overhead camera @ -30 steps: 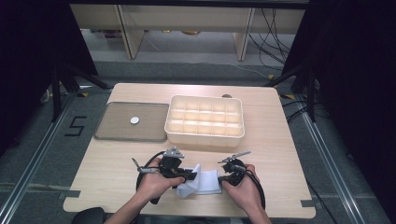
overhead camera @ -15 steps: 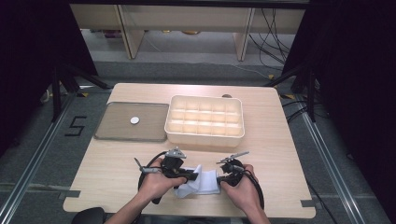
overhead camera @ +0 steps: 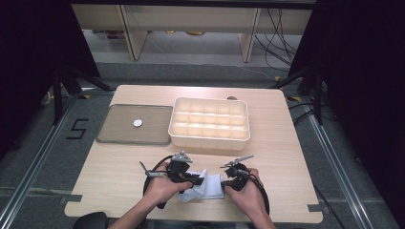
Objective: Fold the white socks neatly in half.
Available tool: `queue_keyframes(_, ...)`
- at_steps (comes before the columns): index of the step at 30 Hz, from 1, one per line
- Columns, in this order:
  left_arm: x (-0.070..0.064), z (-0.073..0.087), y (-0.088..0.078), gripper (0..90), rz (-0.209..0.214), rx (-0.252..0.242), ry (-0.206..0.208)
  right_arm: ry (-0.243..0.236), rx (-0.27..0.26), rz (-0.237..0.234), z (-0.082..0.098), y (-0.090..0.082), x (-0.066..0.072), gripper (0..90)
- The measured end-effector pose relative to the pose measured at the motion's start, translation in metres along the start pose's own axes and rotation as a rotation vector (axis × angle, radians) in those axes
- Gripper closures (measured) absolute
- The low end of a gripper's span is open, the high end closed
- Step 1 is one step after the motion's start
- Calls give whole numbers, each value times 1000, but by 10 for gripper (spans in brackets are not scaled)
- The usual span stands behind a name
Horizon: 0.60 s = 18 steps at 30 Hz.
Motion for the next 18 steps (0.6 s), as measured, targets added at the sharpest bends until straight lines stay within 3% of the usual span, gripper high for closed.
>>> queue_keyframes(1,0,0,0,815,0,0,0,0,0,0,0,0,0,897)
queue_keyframes(2,0,0,1,815,-1,-1,1,6,6,34,0,1,0,896)
queue_keyframes(4,-1,0,2,814,-1,-3,-4,1,-3,6,0,0,1,897)
queue_keyframes(16,0,0,8,811,-12,1,-5,-23,-4,1,0,1,3,894)
queue_keyframes(18,0,0,9,811,-12,-1,-4,-6,3,5,1,1,3,893)
Point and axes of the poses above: each handheld gripper's, and its own axes: y roughly forward along the jaws, z roughly out of its underside, x roughly to its left, the point moved 1 cm from there along y, roughly forward along the jaws, and after that the axes turned 8 degrees about z, right-handed, at the moved point
